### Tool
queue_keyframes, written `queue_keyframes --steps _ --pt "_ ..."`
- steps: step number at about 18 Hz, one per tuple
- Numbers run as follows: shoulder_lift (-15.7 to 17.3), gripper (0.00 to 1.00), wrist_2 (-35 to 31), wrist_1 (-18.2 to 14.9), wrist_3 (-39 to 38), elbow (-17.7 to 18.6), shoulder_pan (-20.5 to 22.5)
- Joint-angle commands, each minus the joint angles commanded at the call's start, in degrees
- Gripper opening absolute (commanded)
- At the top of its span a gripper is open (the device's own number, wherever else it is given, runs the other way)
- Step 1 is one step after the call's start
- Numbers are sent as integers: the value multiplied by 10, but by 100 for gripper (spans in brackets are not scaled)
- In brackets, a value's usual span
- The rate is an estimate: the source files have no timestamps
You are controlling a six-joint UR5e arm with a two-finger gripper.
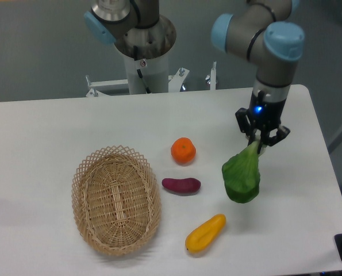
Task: Pick up the green vegetable from the table
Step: 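Lift the held bok choy up off the table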
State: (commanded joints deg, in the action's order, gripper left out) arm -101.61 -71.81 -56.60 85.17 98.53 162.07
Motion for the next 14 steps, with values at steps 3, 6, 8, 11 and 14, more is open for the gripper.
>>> queue_keyframes --steps 3,6,8,11,14 --pt "1 26 4 0 0 1 4" --pt "1 26 4 0 -1 1 3" --pt "1 26 5 1 -1 1 3" --pt "1 26 5 1 -1 1 1" --pt "1 26 5 1 -2 1 1"
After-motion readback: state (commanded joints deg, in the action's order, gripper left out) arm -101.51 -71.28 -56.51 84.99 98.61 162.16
